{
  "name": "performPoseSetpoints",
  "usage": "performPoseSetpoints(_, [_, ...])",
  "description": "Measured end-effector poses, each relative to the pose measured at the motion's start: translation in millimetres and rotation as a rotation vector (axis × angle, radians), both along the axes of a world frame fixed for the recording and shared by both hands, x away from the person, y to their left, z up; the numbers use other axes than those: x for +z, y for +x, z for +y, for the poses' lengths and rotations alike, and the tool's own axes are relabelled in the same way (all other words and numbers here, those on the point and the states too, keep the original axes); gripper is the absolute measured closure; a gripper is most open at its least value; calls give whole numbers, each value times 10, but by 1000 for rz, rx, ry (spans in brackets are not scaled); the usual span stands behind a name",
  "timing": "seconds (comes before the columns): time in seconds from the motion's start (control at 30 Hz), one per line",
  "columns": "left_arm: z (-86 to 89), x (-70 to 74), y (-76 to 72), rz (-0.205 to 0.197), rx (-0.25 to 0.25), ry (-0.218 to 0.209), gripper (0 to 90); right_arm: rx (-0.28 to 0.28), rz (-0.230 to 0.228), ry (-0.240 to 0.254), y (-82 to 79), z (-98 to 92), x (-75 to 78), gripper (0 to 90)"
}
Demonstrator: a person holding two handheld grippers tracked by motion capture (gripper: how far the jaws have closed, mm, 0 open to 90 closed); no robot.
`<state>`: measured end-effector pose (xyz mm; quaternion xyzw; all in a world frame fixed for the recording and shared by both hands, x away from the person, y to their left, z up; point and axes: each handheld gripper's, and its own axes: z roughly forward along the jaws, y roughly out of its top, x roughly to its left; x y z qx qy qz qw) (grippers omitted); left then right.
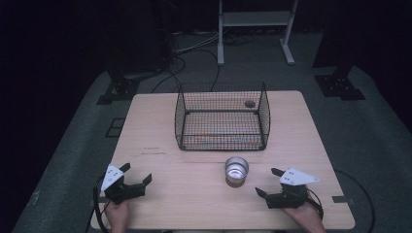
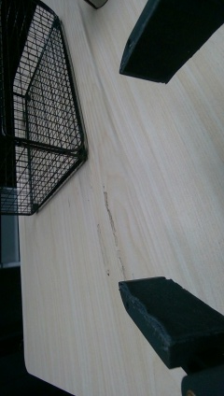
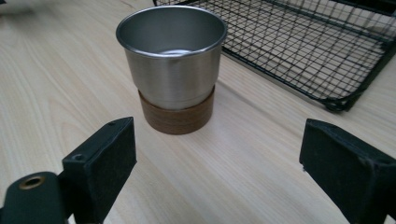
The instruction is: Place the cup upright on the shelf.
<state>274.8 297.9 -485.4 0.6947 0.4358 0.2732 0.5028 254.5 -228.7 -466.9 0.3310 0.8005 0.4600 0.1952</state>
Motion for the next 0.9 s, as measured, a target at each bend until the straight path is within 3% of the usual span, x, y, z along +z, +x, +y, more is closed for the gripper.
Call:
performPoseSetpoints(0.53, [2,0,-5,-2,1,-3,0,61,46,-8,88,259,17,82])
performPoseSetpoints(0.9, [3,1,-6,-2,1,-2,0,84,66,-53,192,443,29,40])
